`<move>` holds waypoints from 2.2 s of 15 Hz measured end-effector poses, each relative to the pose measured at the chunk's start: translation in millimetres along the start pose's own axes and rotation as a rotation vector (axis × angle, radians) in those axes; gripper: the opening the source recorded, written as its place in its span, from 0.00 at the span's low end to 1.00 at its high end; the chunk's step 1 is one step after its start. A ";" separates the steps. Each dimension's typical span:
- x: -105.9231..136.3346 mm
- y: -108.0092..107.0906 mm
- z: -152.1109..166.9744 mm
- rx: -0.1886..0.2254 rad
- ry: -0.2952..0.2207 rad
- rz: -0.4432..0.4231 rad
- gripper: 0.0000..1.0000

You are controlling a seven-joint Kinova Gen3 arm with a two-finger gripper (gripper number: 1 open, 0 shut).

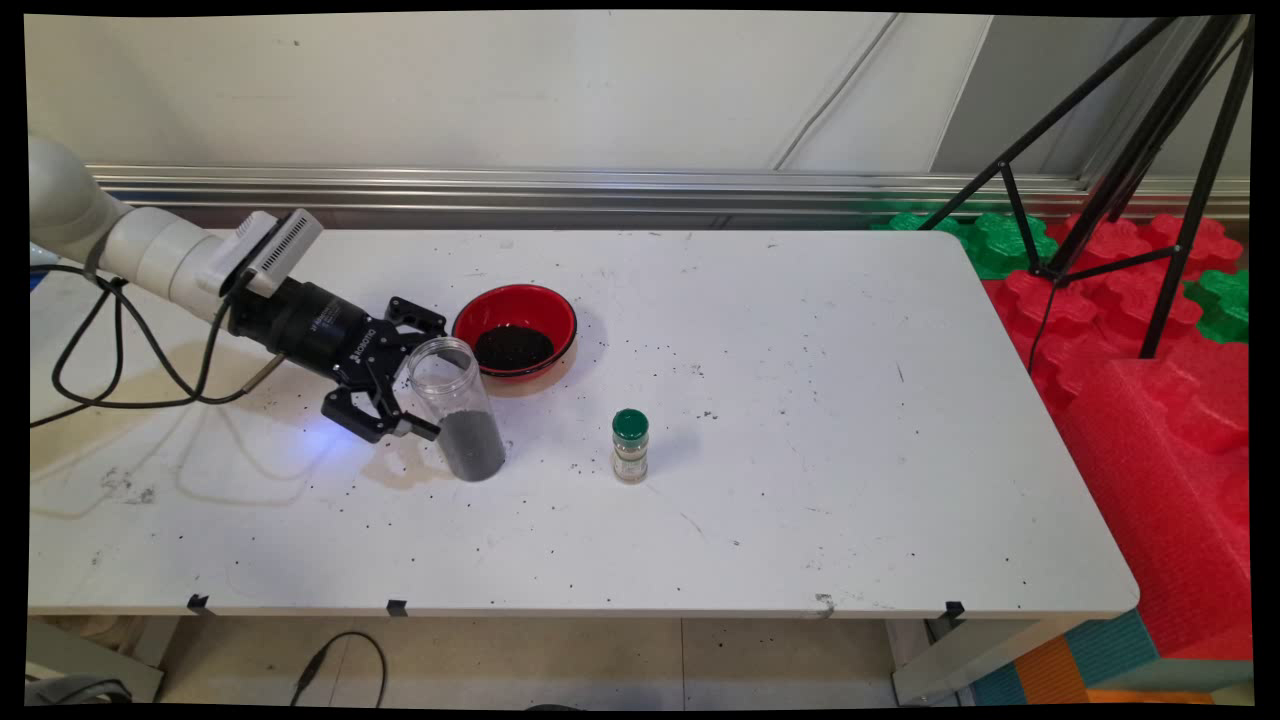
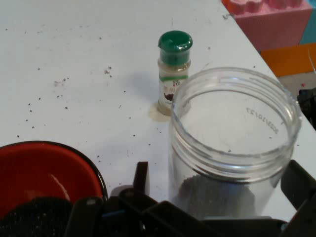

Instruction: Pick up the black seasoning powder from the table, then pour the black seasoning powder in the red bowl

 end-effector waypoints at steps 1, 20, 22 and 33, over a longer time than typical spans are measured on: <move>-0.2 -0.1 1.5 0.001 0.002 0.000 1.00; -1.4 -4.4 25.1 0.012 0.029 -0.006 0.00; -1.2 -4.5 26.1 0.012 0.030 -0.006 0.00; 7.1 -7.5 26.8 0.021 0.043 -0.009 0.00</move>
